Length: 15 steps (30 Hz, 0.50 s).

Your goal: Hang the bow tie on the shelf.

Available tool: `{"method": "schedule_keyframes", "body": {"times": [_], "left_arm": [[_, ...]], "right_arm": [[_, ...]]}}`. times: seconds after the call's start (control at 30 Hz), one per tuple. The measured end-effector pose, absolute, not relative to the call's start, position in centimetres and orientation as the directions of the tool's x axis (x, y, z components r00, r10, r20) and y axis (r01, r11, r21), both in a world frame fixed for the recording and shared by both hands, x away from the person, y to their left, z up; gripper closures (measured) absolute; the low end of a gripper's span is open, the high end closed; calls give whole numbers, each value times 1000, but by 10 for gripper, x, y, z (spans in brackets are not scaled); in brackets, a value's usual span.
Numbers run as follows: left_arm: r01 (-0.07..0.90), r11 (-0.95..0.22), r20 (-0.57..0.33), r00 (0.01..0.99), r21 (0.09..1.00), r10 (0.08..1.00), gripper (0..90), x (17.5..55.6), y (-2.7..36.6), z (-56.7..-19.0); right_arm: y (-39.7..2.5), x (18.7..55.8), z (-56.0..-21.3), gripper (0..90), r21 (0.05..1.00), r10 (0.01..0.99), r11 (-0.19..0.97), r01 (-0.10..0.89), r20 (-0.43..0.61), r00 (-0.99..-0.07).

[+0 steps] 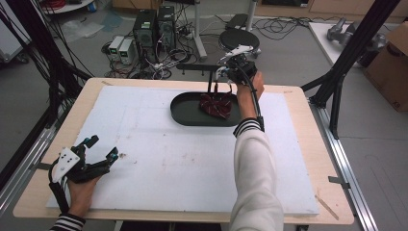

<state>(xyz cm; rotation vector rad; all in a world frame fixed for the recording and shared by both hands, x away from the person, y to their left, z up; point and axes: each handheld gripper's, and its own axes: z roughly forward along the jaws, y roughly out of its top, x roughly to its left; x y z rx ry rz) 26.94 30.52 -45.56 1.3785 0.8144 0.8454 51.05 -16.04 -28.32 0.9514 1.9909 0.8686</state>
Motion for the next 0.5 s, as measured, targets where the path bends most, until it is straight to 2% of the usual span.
{"method": "schedule_keyframes", "body": {"times": [0.13,0.27,0.33,0.43,0.5], "left_arm": [[-29,12,4,480,999,877,151,269,305,-456],[-26,12,2,481,1000,877,152,270,305,-455],[-26,11,3,481,1000,877,152,270,305,-455],[-27,10,5,480,1000,877,151,270,305,-456],[-31,9,7,480,999,877,152,269,305,-456]], "right_arm": [[-160,510,-283,597,805,833,502,316,-351,-429],[-161,505,-281,333,826,848,471,310,-328,-416],[-162,500,-279,165,839,855,446,312,-295,-427],[-166,491,-275,4,873,860,395,287,-241,-450],[-168,485,-272,3,897,859,343,279,-179,-480]]}}
